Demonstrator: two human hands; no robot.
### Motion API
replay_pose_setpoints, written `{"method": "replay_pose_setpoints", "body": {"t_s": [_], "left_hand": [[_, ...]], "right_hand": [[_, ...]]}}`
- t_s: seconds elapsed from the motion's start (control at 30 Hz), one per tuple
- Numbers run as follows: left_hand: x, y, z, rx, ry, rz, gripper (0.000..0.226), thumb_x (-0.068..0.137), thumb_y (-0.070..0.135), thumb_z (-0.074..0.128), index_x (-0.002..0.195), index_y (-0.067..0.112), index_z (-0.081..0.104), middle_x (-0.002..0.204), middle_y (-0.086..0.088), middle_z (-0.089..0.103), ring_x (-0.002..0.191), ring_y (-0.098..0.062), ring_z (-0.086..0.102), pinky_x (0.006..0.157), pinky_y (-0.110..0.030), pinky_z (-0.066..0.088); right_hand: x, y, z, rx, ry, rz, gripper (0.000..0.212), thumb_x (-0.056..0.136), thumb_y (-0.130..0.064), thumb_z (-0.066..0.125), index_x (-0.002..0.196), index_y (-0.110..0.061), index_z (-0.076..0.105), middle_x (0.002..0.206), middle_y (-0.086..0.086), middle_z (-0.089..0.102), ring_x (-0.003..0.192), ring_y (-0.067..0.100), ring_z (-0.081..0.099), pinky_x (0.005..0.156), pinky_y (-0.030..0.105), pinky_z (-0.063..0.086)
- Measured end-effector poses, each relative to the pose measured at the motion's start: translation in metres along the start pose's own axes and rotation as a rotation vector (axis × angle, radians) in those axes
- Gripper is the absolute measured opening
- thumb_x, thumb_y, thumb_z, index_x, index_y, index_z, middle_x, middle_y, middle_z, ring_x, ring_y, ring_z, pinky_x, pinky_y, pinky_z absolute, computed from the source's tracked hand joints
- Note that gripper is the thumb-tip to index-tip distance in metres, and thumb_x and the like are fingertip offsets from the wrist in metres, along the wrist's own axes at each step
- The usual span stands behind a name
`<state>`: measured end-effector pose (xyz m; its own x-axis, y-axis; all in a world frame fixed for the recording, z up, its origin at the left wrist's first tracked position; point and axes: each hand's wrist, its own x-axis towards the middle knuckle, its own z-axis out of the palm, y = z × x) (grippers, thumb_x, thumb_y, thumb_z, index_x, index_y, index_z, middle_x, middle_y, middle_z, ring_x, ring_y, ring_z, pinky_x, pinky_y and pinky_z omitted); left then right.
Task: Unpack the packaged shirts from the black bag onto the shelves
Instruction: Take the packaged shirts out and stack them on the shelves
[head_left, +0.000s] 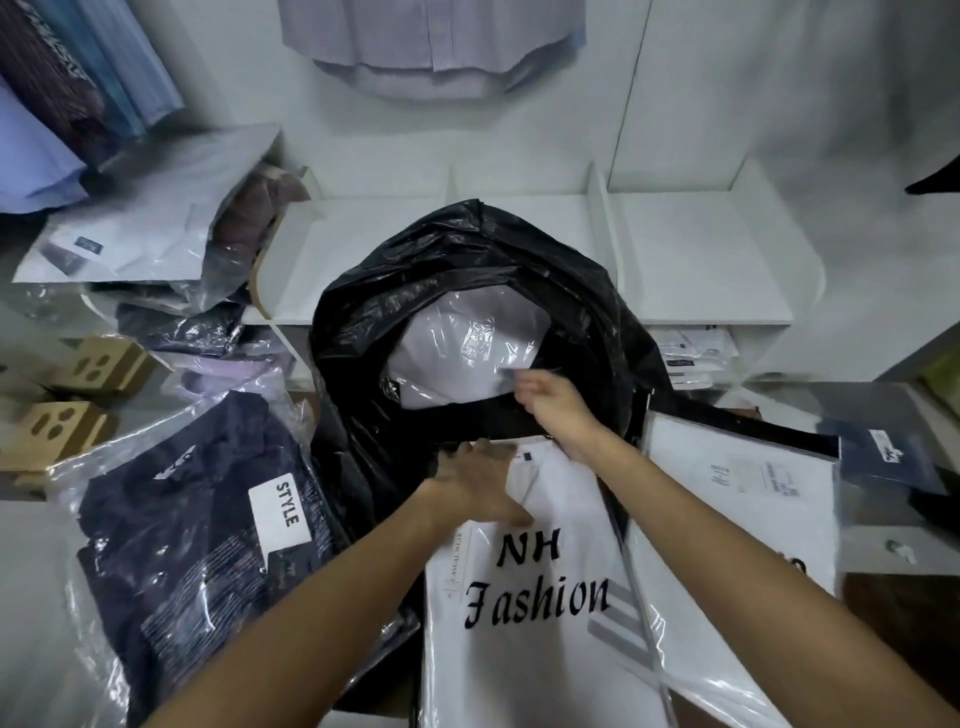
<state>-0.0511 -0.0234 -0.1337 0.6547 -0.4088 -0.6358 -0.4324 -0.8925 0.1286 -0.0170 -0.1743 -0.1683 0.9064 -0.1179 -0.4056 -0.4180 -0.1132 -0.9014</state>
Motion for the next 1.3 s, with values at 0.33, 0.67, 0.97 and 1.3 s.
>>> {"method": "replay_pose_setpoints", "body": {"t_s": [0.33,0.67,0.97,1.3], "left_hand": [[-0.081,-0.015,-0.089,-0.237,0.342,0.15,0.071,0.097,0.046,0.055,0.158,0.033,0.021,0.155,-0.005,0.039,0.141,-0.029,0.041,0.11,-0.045,0.041],[-0.089,-0.061,-0.179,-0.36,0.466,0.212,0.056,0.106,0.046,0.041,0.158,0.025,0.033,0.164,0.002,0.033,0.151,-0.012,0.025,0.115,-0.017,0.015],[-0.091,-0.063,-0.175,-0.504,0.393,0.231,0.051,0.108,0.047,0.037,0.155,0.026,0.039,0.161,0.011,0.036,0.149,-0.008,0.028,0.102,-0.009,0.014],[-0.086,-0.05,-0.173,-0.645,0.355,0.267,0.052,0.106,0.053,0.037,0.154,0.034,0.04,0.159,0.021,0.034,0.148,0.002,0.026,0.107,-0.01,0.01]], "right_hand": [[0.103,-0.006,0.025,0.369,0.208,0.303,0.067,0.06,-0.058,0.09,0.101,-0.014,0.059,0.091,0.003,0.062,0.079,0.017,0.064,0.073,0.034,0.057],[0.02,-0.022,0.056,0.558,0.217,0.222,0.011,0.095,-0.024,0.066,0.101,-0.015,0.067,0.087,0.002,0.072,0.079,0.02,0.069,0.065,0.03,0.056],[-0.106,-0.065,0.015,0.603,0.212,-0.003,0.011,0.1,-0.019,0.062,0.102,-0.01,0.069,0.083,0.005,0.071,0.066,0.015,0.067,0.048,0.023,0.049],[-0.164,-0.027,-0.027,0.483,0.088,0.111,0.029,0.1,-0.025,0.062,0.121,-0.006,0.068,0.111,0.014,0.077,0.097,0.026,0.076,0.066,0.027,0.062]]}}
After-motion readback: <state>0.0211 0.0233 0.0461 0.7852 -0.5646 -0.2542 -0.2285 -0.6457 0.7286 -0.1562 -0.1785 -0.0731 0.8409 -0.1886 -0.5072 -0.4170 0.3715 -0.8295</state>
